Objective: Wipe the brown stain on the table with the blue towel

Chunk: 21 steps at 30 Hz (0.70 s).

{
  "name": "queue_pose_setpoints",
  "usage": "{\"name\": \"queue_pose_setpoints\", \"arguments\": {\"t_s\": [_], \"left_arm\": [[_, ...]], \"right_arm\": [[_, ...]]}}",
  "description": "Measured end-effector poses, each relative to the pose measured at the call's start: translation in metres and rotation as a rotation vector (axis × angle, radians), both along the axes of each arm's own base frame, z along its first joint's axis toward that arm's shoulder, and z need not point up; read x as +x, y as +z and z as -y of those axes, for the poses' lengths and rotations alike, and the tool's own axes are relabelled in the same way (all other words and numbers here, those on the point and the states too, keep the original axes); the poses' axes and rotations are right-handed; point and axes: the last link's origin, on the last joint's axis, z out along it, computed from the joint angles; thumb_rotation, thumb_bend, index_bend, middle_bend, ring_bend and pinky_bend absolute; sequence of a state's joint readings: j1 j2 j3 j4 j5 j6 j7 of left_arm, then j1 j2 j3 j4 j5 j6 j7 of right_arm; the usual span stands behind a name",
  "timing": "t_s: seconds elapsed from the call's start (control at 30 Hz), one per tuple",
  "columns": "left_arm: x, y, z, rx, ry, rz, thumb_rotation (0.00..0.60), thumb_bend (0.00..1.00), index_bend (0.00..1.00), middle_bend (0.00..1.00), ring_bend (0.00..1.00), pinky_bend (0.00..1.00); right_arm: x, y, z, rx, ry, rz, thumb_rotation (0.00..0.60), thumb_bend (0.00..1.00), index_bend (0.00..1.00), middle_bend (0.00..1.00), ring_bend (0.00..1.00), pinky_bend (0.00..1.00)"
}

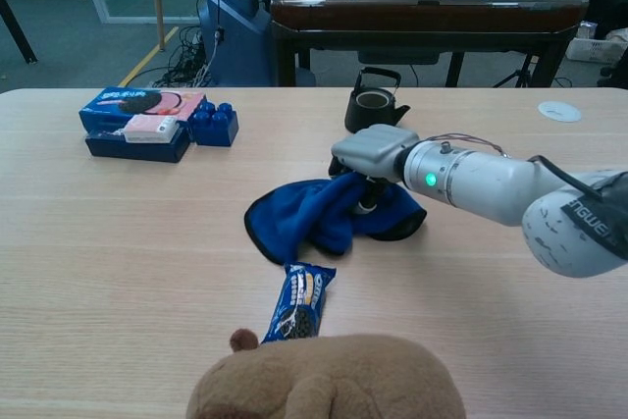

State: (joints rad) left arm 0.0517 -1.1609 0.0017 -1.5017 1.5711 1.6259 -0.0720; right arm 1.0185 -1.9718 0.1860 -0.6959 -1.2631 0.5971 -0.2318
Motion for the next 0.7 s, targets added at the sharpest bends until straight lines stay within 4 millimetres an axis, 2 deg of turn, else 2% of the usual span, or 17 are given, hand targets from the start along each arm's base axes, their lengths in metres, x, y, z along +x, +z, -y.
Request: {"name": "queue_pose_setpoints", "arguments": {"t_s": [0.17, 0.33, 0.5, 0.7], "left_arm": [[-0.001, 0.000, 0.000, 0.000, 0.002, 0.001, 0.600, 0.36, 0.07, 0.05, 0.04, 0.05], [-0.001, 0.001, 0.000, 0.001, 0.002, 0.004, 0.600, 0.36, 0.07, 0.05, 0.04, 0.05], [-0.002, 0.001, -0.001, 0.001, -0.002, 0.007, 0.600, 0.36, 0.07, 0.05, 0.04, 0.05], [-0.002, 0.000, -0.001, -0.002, -0.007, 0.009, 0.600, 0.36, 0.07, 0.05, 0.04, 0.05]], "right_arm": [[-0.020, 0.017, 0.022, -0.082, -0.057, -0.048, 0.600, 0.71, 0.62, 0.63, 0.59, 0.68], [-0.037, 0.045, 0.041, -0.171, -0.106, -0.065, 0.600, 0.71, 0.62, 0.63, 0.59, 0.68], [-0.046, 0.073, 0.048, -0.226, -0.123, -0.020, 0.600, 0.71, 0.62, 0.63, 0.59, 0.68], [-0.051, 0.106, 0.045, -0.269, -0.123, 0.059, 0.600, 0.71, 0.62, 0.63, 0.59, 0.68]]}}
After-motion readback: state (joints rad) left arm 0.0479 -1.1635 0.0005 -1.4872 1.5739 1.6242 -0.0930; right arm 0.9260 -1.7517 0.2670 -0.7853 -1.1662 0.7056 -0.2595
